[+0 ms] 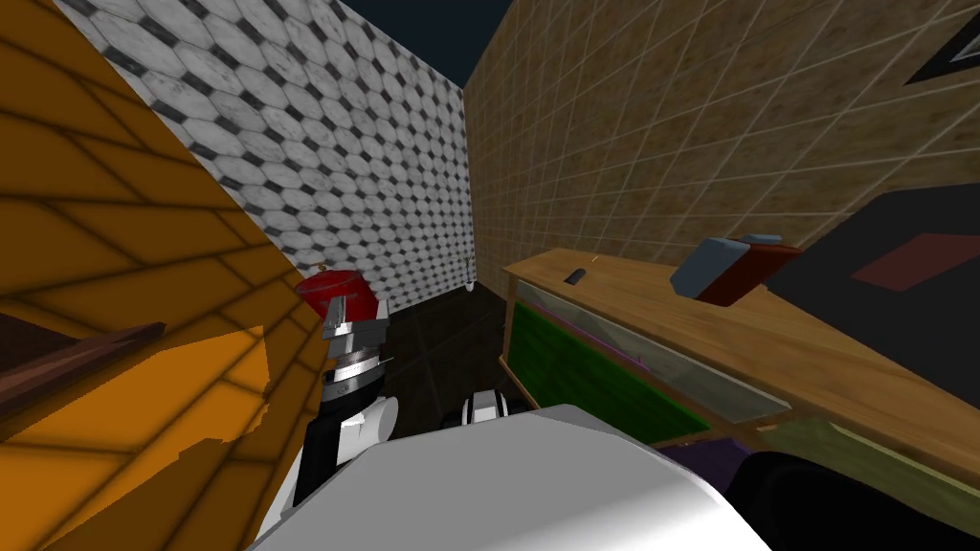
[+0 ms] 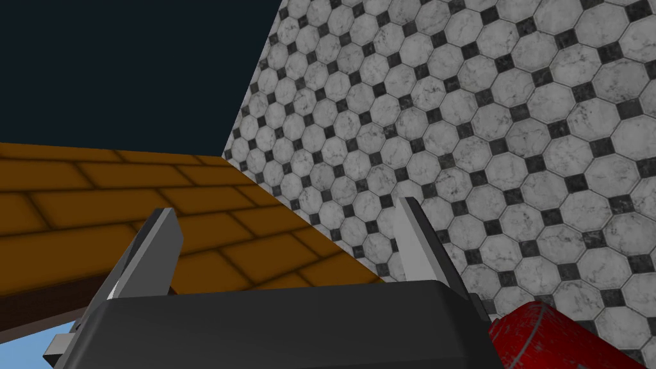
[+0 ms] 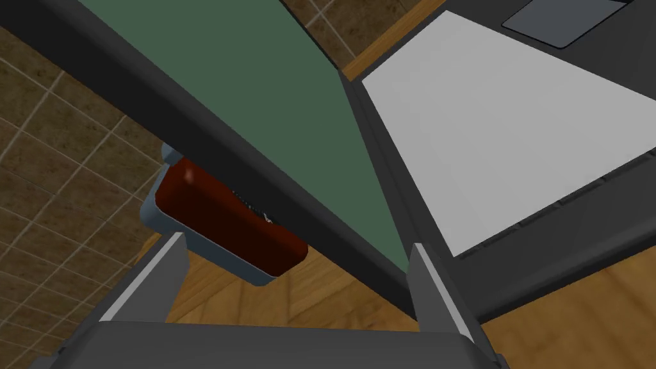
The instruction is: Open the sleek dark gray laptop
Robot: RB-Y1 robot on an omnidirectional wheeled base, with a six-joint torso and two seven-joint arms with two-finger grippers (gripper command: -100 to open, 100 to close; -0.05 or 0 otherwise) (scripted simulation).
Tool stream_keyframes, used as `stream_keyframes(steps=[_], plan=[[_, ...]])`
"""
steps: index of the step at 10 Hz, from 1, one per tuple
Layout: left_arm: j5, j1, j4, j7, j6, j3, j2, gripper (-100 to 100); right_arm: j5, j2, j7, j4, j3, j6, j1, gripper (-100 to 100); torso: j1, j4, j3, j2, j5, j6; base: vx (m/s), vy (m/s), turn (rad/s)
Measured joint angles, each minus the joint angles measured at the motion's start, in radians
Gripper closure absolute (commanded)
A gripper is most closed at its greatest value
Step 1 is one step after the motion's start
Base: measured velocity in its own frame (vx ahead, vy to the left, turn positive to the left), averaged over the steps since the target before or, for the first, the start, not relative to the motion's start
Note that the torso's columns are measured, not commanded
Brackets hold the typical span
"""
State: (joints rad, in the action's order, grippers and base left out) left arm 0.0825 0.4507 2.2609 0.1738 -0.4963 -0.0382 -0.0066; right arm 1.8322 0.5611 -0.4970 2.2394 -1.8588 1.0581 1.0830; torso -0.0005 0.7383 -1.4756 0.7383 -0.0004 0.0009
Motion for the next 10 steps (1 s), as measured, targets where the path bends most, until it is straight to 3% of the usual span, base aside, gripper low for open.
stream_keyframes(steps=[1,3,4,7,8,10], plan=[[0.000,0.000,0.000,0.000,0.000,0.000,0.000,0,0.039,0.009,-0.002,0.003,-0.005,-0.001,0.006,-100,0.001,0.000,0.000,0.000,0.001,-0.001,-0.024,-0.042,0.219],[0.000,0.000,0.000,0.000,0.000,0.000,0.000,0,0.075,0.035,-0.026,-0.021,-0.056,0.004,0.039,-100,0.001,0.000,-0.001,-0.001,0.001,-0.001,-0.018,-0.047,0.174],[0.000,0.000,0.000,0.000,0.000,0.000,0.000,0,0.096,0.035,-0.030,-0.012,-0.074,0.007,0.046,-100,0.001,0.000,-0.001,-0.001,0.000,-0.001,-0.013,-0.041,0.084],[0.000,0.000,0.000,0.000,0.000,0.000,0.000,0,0.119,0.044,-0.025,-0.007,-0.089,0.013,0.053,-100,-0.003,-0.001,-0.002,-0.003,0.000,-0.001,0.025,-0.061,0.012],[0.000,0.000,0.000,0.000,0.000,0.000,0.000,0,0.120,0.045,-0.025,-0.007,-0.090,0.013,0.053,100,0.000,-0.001,-0.001,-0.002,0.000,-0.001,0.004,-0.010,0.001],[0.000,0.000,0.000,0.000,0.000,0.000,0.000,0,0.106,0.046,-0.018,-0.023,-0.088,0.009,0.049,100,0.003,0.002,0.002,0.003,0.001,-0.001,-0.026,-0.014,-0.048]])
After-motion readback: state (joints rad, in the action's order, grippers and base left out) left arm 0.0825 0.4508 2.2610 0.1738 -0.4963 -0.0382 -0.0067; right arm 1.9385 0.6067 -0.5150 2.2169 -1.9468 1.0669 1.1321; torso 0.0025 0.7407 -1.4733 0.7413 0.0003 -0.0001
